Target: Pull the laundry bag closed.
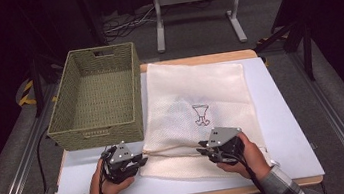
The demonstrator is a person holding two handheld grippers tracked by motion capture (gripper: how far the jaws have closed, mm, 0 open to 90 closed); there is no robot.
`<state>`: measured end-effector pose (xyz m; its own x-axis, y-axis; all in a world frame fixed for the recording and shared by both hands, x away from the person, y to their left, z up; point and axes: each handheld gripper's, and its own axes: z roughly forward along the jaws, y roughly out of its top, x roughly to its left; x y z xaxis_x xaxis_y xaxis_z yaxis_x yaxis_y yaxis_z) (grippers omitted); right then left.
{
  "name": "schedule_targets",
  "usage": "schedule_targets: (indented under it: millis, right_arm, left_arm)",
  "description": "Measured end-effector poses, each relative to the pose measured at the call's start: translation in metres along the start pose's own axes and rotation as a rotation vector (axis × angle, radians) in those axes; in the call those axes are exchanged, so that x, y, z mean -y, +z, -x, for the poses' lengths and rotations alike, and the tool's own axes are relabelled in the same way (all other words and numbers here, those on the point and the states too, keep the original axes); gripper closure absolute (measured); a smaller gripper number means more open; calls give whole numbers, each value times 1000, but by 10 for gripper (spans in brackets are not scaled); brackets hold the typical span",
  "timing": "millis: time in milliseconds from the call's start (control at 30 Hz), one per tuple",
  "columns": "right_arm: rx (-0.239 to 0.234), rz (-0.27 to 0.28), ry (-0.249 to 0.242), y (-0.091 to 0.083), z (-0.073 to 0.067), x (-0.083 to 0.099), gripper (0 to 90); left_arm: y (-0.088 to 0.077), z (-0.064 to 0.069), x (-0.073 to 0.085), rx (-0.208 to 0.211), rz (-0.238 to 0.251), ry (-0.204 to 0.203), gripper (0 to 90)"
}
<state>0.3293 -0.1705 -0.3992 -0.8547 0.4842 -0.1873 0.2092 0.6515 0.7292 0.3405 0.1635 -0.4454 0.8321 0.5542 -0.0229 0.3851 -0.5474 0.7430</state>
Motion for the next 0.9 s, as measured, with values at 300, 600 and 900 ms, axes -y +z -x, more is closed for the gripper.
schedule_targets:
  millis: [300, 600, 900]
  right_arm:
    - [-75, 13, -79, 42, -22, -49, 741]
    - [-187, -15, -119, 88, -34, -90, 706]
    - [-234, -62, -132, 113, -34, -102, 663]
  left_arm:
    - [0, 3, 2, -2, 9, 3, 837]
    - [0, 5, 5, -10, 25, 2, 831]
    - [1, 5, 8, -9, 31, 5, 826]
